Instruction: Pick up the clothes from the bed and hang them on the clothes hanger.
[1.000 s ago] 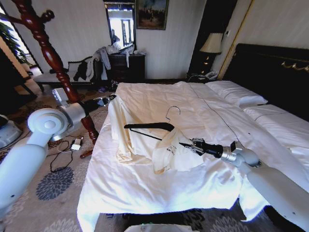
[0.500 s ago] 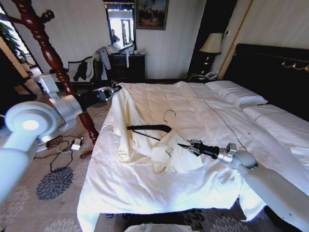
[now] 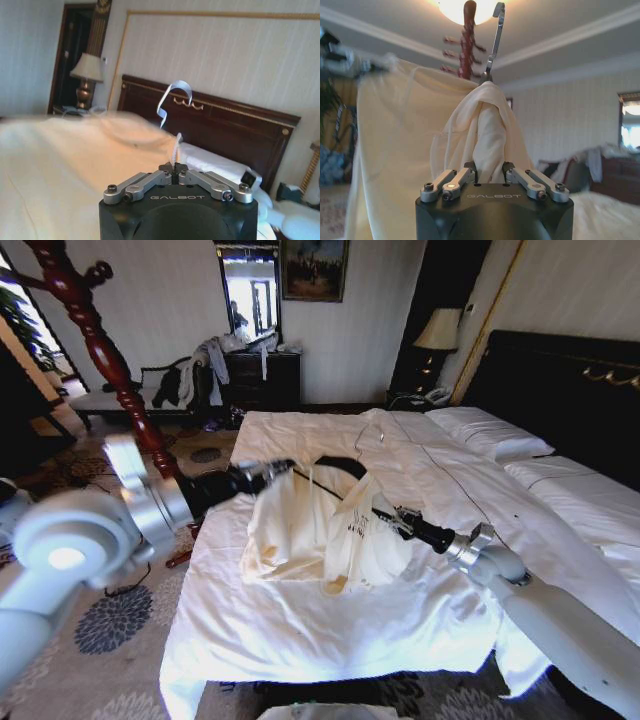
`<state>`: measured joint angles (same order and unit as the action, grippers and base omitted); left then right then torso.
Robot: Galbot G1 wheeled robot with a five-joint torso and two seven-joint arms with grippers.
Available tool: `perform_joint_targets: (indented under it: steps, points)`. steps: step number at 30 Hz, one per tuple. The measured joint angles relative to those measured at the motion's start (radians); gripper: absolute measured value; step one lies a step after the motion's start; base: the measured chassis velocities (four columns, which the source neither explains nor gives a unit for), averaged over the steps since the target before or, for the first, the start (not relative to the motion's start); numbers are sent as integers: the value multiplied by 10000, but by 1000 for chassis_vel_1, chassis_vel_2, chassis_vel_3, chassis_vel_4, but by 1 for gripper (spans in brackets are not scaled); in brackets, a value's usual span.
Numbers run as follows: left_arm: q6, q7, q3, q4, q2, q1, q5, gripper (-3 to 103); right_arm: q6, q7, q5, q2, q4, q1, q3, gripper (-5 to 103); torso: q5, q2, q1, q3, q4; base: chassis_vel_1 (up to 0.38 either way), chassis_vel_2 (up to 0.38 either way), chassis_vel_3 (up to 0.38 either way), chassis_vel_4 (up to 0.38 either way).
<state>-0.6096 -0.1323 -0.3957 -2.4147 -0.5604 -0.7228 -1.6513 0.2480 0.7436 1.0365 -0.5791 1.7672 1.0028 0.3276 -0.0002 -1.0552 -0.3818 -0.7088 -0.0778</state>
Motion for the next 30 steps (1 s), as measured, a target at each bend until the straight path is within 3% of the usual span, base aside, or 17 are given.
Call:
perform_joint_targets:
  steps: [3,11,19,30]
  points:
    - [-46,27,280,-26,-125,-141,313,0,104,230,503,159,450,-19,107,20,0,0,0,0,-1,0,0,0,0]
    - [-98,107,431,21,-127,-225,631,0,145,305,598,206,692,68,161,20,2,1,0,0,-2,0,0,0,0]
    - [-178,285,532,-221,-47,-353,779,0,154,393,-48,-82,521,187,-107,20,3,1,0,0,-1,0,0,0,0]
    - [-301,497,1869,-396,-332,-142,1194,0,183,928,-659,-542,34,14,-849,20,2,0,0,-1,-1,0,0,0,0]
